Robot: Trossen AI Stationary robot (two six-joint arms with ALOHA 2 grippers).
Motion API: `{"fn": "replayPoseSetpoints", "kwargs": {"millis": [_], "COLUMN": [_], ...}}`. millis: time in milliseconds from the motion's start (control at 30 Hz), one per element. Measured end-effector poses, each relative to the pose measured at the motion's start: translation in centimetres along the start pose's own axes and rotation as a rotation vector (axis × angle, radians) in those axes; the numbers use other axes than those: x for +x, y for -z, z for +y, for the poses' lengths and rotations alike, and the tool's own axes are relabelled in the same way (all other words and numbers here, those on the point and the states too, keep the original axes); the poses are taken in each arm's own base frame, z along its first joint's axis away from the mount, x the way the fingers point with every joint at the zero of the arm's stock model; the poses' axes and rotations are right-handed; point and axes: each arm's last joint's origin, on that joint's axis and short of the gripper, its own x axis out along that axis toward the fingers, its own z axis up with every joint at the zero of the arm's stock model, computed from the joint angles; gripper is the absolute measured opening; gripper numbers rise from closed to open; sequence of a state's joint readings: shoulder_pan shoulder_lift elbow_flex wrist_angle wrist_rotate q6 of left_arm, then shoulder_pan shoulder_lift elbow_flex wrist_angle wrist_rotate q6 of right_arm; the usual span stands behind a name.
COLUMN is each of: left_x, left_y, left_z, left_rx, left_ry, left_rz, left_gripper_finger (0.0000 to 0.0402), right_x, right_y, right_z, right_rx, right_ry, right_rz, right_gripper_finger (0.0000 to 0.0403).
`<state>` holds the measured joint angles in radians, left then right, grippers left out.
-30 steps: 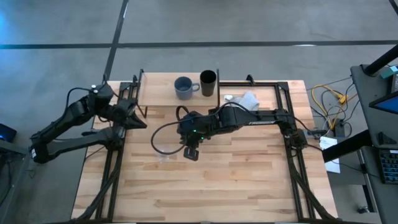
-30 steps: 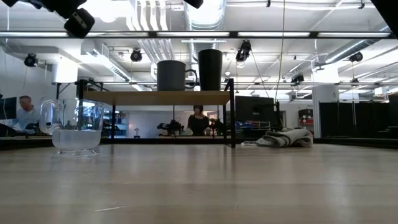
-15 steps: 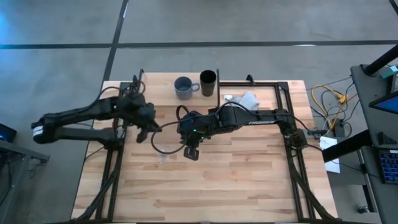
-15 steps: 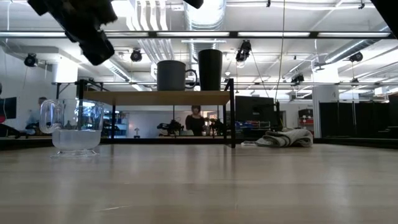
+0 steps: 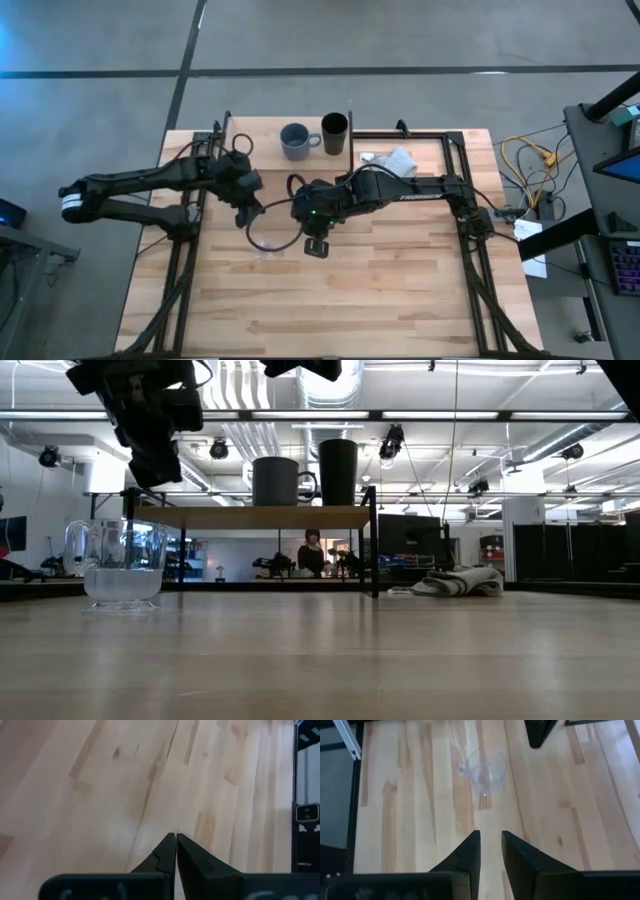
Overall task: Stack small to large cups/mugs on shelf
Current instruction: Put the transparent mug on the shelf
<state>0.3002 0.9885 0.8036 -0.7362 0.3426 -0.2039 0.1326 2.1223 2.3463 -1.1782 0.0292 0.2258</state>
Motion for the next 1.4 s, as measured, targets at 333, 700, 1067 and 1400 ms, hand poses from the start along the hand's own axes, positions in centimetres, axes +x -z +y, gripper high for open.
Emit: {"fn": "replayPoseSetpoints", "kwargs": {"millis": [333, 700, 1067, 1400], "left_x": [-1.7, 0.7, 2.0, 3.6], "left_y": [1.5, 4.1, 4.3, 4.2], "left_z": [-5.5, -9.0, -7.7, -7.4], "left_rx": [0.301, 0.064, -0.01, -0.111], "left_ry": [-0.035, -0.208, -0.312, -0.301], "left_rz": [0.121, 0.13, 0.175, 0.262], "left_gripper_finger": [0.0, 0.0, 0.0, 0.0], "right_x": [0.0, 0.0, -0.1, -0.1], "right_y": [-0.1, -0.3, -0.3, -0.3], "right_z": [-0.2, -1.0, -1.2, -1.2], "right_rx": [-0.088, -0.108, -0.102, -0.102], "right_ry": [0.004, 0.049, 0.062, 0.063], "right_rz": [-0.003, -0.015, -0.017, -0.014], "right_gripper_finger": [0.0072, 0.0072, 0.0073, 0.0073]}}
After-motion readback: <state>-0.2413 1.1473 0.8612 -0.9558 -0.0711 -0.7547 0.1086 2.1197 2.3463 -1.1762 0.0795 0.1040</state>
